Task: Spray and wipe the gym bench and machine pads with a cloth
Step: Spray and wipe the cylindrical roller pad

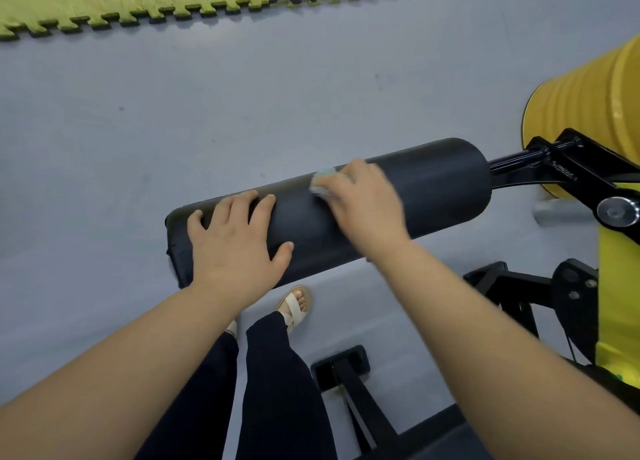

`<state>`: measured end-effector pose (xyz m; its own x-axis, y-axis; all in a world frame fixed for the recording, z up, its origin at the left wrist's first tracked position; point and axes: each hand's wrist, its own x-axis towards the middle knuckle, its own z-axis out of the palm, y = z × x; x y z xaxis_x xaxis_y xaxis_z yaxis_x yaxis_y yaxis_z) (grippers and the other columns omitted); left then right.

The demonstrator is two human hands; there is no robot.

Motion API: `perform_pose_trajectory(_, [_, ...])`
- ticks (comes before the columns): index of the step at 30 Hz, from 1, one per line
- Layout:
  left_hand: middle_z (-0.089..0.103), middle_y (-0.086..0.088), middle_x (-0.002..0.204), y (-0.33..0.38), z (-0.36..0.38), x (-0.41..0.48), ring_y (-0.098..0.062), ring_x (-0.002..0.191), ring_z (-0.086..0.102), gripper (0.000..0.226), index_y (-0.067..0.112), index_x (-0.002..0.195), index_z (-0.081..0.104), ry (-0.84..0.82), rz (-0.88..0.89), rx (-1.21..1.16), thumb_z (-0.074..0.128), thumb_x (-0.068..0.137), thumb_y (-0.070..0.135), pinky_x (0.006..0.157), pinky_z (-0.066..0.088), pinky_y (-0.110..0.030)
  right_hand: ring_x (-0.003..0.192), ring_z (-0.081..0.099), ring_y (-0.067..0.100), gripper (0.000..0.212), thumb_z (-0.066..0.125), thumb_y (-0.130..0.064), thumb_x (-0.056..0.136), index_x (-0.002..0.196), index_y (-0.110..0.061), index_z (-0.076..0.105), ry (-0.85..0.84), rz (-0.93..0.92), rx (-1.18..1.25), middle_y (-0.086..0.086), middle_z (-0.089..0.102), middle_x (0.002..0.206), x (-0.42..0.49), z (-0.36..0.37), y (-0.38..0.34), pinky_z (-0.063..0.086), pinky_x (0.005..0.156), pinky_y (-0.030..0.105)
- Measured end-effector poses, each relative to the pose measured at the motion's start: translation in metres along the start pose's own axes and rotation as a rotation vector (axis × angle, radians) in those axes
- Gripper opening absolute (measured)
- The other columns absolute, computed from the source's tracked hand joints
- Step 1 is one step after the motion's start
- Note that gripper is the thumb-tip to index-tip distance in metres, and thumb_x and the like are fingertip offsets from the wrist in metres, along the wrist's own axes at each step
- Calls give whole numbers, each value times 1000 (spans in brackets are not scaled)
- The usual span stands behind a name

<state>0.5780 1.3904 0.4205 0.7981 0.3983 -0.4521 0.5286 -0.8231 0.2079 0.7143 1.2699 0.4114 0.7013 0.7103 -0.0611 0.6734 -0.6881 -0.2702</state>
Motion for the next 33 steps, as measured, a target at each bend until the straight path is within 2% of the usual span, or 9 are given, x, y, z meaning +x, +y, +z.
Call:
perform_pose_trajectory(5, [43,5,141,-21,-5,2,-20,130,35,55,29,135,45,56,33,-179,37,84,49,104,26,-42,104,51,39,26,53,-31,93,112,-22,68,161,431,-108,17,57,111,11,-26,110,42,86,39])
perform_pose_trajectory(9, [51,-7,132,-53,-4,1,-30,125,36,44,16,127,55,216,-161,-402,39,88,32,105,27,-37,104,49,39,28,47,-28,96,117,-20,64,140,590,-132,17,49,118,15,-14,75,40,83,41])
perform_pose_trajectory(13, [43,-5,139,-68,3,-11,-22,130,35,40,13,136,44,201,-454,-734,37,97,20,109,26,-34,97,50,34,26,47,-25,95,115,-26,63,29,450,-106,12,49,114,14,12,-21,34,71,35])
perform_pose_trajectory(17, [46,12,132,-69,0,-19,-6,120,43,39,23,138,42,107,-580,-1098,34,99,22,100,32,-24,64,50,30,19,75,-10,68,85,-19,71,33,104,148,11,55,82,-11,39,-131,31,54,29])
perform_pose_trajectory(21, [52,25,111,-78,-8,-21,-4,111,45,33,36,125,48,-17,-547,-1174,36,100,20,99,34,-23,62,50,29,21,62,-10,74,90,-19,73,30,-217,178,12,59,81,-23,34,-108,41,51,32])
perform_pose_trajectory(24, [52,28,100,-88,-12,-19,-6,109,47,30,43,112,52,-91,-535,-1171,37,99,21,102,38,-29,68,52,34,20,66,-11,78,94,-19,73,154,13,53,14,60,89,-15,20,-40,49,56,39])
perform_pose_trajectory(27, [50,23,106,-88,-14,-20,-6,109,45,34,35,128,49,-108,-499,-1156,35,100,20,93,33,-23,86,51,38,20,58,-20,89,105,-19,70,173,355,8,15,57,102,-7,7,-4,48,72,46])
perform_pose_trajectory(29, [46,20,110,-85,-14,-21,-4,106,41,36,29,134,44,-91,-485,-1148,33,101,20,89,29,-21,88,51,39,21,57,-21,90,107,-18,69,201,468,-9,17,55,104,0,14,-20,43,72,42])
perform_pose_trajectory(33, [50,18,108,-82,-11,-22,-3,101,45,35,29,131,44,-63,-477,-1164,32,100,18,86,32,-18,60,50,33,19,69,-9,68,82,-20,72,168,152,51,14,56,79,-4,48,-123,29,54,29])
